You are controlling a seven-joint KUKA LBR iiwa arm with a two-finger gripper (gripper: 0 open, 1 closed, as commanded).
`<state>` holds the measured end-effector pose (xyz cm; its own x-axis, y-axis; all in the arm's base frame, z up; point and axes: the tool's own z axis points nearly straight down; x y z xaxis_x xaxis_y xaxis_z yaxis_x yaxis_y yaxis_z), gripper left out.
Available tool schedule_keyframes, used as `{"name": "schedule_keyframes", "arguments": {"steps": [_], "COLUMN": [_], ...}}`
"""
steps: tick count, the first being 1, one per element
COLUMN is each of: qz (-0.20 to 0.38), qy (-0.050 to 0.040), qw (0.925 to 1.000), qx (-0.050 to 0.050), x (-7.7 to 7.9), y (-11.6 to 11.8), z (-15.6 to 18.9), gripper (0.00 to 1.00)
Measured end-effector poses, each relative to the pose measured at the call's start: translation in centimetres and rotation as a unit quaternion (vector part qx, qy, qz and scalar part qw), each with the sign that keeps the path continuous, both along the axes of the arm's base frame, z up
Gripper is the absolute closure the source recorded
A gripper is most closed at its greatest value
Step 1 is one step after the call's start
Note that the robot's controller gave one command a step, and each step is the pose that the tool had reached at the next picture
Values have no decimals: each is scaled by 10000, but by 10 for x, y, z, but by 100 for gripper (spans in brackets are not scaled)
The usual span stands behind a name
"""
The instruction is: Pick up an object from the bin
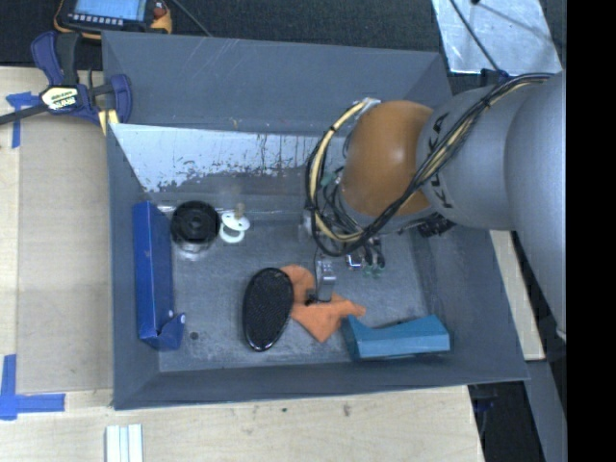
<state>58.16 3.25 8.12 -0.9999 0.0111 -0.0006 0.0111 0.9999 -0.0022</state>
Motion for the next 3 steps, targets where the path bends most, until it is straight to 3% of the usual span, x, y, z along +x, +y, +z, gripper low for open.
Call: {"name": "schedule_keyframes", "arguments": {"steps": [1,2,3], "qz": [15,16,25], "qy": [-28,-28,21], "qw": [10000,10000,10000], "qx": [14,14,12], "x": [-10,-10,-14], "y": [33,33,15], "z": [-10,-10,41], "gripper": [100,100,100]}}
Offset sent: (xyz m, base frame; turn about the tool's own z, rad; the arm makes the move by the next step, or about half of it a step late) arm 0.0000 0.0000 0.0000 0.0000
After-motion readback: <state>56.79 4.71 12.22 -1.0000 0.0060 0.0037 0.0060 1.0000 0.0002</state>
